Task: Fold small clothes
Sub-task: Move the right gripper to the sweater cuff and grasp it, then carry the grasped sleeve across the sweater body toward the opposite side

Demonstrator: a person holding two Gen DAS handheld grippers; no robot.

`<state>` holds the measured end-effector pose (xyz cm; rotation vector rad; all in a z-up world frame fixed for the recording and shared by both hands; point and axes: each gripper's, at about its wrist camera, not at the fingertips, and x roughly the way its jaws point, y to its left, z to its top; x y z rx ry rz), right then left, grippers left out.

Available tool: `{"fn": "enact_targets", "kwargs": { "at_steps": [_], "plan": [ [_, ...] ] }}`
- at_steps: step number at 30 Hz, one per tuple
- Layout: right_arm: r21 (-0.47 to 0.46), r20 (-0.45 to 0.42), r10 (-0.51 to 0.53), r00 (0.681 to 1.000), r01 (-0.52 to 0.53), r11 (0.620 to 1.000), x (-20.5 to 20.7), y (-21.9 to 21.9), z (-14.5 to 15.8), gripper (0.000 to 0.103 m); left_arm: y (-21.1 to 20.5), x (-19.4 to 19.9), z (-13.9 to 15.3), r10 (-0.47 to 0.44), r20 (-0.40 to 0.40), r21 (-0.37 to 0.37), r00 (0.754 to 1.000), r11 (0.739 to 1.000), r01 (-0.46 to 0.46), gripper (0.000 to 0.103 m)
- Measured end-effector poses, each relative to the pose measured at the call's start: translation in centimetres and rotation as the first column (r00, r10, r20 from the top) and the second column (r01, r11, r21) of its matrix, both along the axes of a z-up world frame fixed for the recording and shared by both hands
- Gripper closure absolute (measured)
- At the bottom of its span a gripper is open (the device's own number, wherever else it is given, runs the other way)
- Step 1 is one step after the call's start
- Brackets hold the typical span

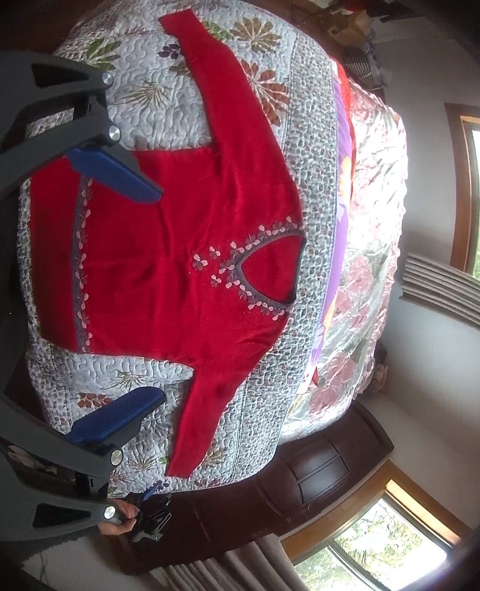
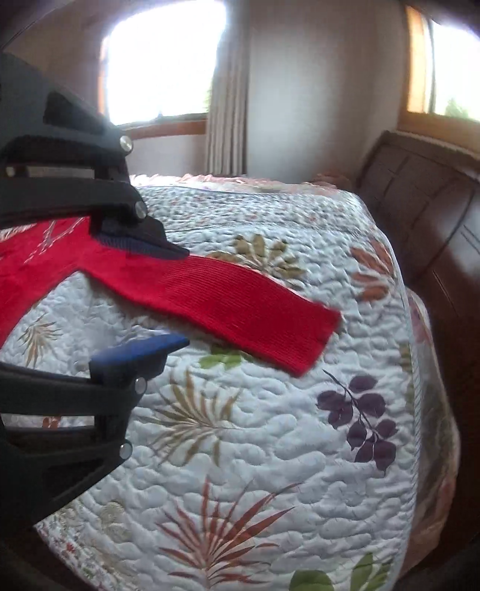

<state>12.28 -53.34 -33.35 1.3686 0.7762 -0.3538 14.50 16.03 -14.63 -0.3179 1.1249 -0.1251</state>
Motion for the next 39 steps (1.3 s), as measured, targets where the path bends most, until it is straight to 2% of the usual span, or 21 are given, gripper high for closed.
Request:
{"fn": "enact_targets", "kwargs": {
  "at_steps": [2, 5, 9, 18, 21, 22, 23, 26, 30, 34, 39],
  "plan": [
    [0.062, 0.019, -0.046, 0.999, 0.045, 0.997, 0.8, -2.2, -2.1, 0.061, -0.6, -0.1, -0.1, 0.020, -0.019, 0.013, 1.000, 1.000, -0.019, 0.004],
    [0.084, -0.017, -0.084, 0.996, 0.085, 0.993, 2.0, -4.4, -4.5, 0.061, -1.5, -0.4, -0.2, 0.050, -0.044, 0.033, 0.998, 0.998, -0.049, 0.004],
    [0.114, -0.061, -0.083, 0.995, 0.090, 0.989, 3.2, -5.6, -6.9, 0.061, -2.6, -0.8, -0.2, 0.084, -0.064, 0.046, 0.994, 0.996, -0.081, 0.004],
    [0.116, -0.033, -0.068, 0.997, 0.071, 0.991, 5.2, -6.8, -7.7, 0.059, -4.1, -1.6, 0.6, 0.115, -0.068, 0.055, 0.991, 0.992, -0.111, 0.004],
    [0.119, -0.036, -0.066, 0.997, 0.070, 0.990, 5.7, -6.7, -7.9, 0.075, -3.7, -2.2, 0.7, 0.138, -0.066, 0.044, 0.988, 0.990, -0.136, 0.004],
    [0.111, -0.037, -0.065, 0.997, 0.069, 0.991, 5.8, -6.6, -7.9, 0.089, -3.4, -2.5, 0.8, 0.149, -0.066, 0.035, 0.987, 0.989, -0.147, 0.004],
    [0.098, -0.035, -0.059, 0.998, 0.063, 0.993, 5.9, -6.6, -7.7, 0.096, -3.0, -2.8, 0.9, 0.160, -0.065, 0.021, 0.985, 0.987, -0.159, 0.004],
    [0.038, -0.024, -0.033, 0.999, 0.034, 0.999, 6.4, -5.9, -6.2, 0.097, -1.3, -3.6, 0.9, 0.198, -0.064, -0.027, 0.978, 0.979, -0.200, 0.004],
    [-0.077, 0.003, 0.033, 0.999, -0.033, 0.996, 7.8, -4.2, -1.9, 0.098, 1.5, -4.0, 0.0, 0.217, -0.083, -0.085, 0.973, 0.971, -0.224, 0.004],
    [-0.186, 0.041, 0.105, 0.994, -0.095, 0.978, 9.3, -1.0, 3.1, 0.098, 4.3, -4.0, -1.0, 0.216, -0.097, -0.137, 0.971, 0.964, -0.228, 0.004],
    [-0.278, 0.079, 0.201, 0.976, -0.172, 0.945, 11.4, 3.5, 8.2, 0.098, 7.4, -3.5, -1.4, 0.213, -0.074, -0.169, 0.974, 0.960, -0.223, 0.004]
  ]
}}
